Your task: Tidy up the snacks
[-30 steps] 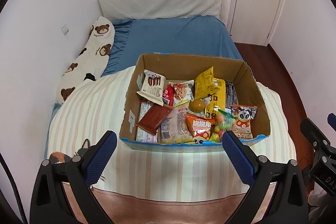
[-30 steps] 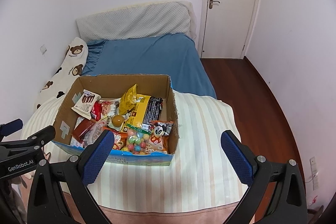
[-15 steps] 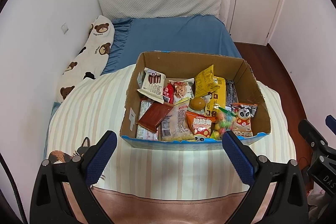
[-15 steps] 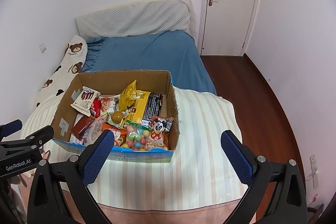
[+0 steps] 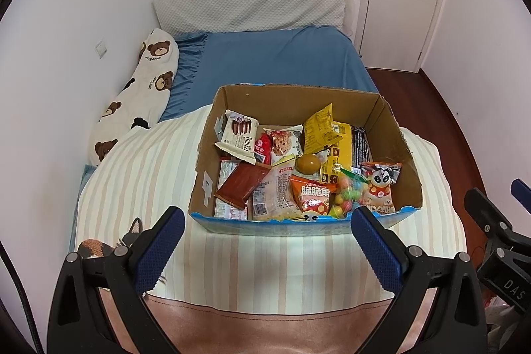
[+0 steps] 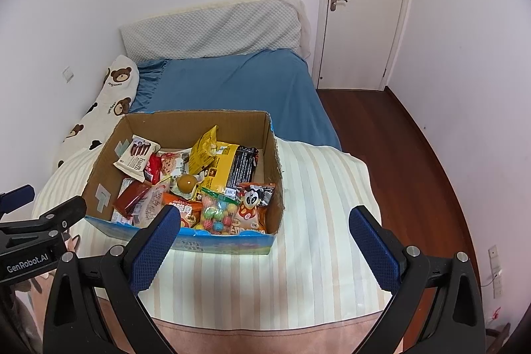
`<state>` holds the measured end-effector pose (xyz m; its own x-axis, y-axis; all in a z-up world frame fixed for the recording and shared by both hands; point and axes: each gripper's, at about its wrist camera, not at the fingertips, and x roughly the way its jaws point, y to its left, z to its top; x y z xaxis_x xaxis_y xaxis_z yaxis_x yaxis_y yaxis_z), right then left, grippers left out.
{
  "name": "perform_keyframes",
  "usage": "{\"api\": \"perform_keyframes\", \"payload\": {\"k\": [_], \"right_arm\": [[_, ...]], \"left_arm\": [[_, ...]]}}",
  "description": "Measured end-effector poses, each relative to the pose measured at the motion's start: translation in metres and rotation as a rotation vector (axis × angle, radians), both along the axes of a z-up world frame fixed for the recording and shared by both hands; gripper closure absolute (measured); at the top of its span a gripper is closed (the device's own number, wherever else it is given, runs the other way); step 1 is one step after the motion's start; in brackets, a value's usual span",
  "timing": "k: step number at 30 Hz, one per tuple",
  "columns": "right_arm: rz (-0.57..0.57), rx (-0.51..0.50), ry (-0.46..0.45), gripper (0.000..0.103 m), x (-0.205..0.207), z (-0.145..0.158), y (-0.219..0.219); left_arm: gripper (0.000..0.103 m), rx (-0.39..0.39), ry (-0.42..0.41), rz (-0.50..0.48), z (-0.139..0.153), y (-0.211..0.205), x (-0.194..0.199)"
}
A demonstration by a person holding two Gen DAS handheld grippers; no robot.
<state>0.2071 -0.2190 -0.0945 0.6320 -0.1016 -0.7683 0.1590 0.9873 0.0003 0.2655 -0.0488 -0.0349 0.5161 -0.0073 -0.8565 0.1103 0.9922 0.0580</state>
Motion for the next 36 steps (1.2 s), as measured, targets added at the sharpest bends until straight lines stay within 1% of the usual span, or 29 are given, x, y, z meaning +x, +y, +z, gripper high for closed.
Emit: {"api": "perform_keyframes", "payload": {"k": [9, 36], "right_arm": [[0.007, 0.004, -0.004, 0.0, -0.007, 0.006, 0.001], [0.024, 0.021, 0.006, 0.0, -0.012, 0.007, 0.001]], "left_arm": [[0.0, -0.001, 0.0, -0.002, 0.0, -0.001, -0.003], [0.0, -0.003, 0.001, 0.001, 0.001, -0.002, -0.011]]}}
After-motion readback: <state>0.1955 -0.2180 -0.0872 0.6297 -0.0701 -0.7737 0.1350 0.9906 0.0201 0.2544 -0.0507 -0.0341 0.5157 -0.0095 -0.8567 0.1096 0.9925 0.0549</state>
